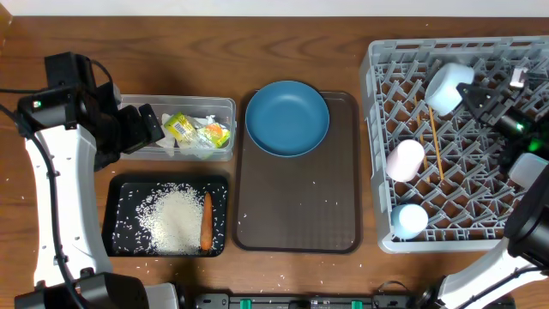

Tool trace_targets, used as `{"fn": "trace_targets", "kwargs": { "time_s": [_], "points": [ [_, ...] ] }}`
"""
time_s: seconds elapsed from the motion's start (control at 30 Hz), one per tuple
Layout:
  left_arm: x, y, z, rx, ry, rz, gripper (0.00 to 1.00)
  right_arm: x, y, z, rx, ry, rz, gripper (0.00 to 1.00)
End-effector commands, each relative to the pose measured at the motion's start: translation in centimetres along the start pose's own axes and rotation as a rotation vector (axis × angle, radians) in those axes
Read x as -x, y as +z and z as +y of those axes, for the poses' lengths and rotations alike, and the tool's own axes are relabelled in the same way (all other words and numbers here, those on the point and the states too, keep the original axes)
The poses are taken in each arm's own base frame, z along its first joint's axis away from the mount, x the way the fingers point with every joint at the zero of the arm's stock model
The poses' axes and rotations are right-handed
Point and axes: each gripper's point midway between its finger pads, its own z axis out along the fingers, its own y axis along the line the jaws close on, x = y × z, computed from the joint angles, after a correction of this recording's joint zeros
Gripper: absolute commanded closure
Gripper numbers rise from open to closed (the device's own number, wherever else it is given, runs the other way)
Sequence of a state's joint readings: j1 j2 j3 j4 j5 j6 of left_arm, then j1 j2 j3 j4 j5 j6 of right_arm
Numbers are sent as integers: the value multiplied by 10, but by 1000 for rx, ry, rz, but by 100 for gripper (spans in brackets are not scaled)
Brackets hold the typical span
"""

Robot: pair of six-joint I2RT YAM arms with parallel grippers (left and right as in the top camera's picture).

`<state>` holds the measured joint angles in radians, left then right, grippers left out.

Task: Sort waste into correct bins and load items into the dishwasher rack
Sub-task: 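Lower the bowl upside down into the rack's top area and release, then move the right gripper left to the blue plate on the tray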

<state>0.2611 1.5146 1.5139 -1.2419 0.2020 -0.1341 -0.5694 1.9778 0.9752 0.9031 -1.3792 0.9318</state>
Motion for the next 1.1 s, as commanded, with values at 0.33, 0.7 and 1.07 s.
{"fn": "trace_targets", "kwargs": {
  "time_s": [0.33, 0.7, 1.07],
  "points": [
    [-1, 2, 4, 15, -10, 7, 3, 29, -58, -25, -91, 25, -142, 71],
    [-1, 2, 4, 15, -10, 7, 3, 33, -81, -34, -117, 103, -184, 69],
    [-1, 2, 4, 15, -11, 7, 3, 24, -34, -3, -20, 116, -85, 80]
  ]
}}
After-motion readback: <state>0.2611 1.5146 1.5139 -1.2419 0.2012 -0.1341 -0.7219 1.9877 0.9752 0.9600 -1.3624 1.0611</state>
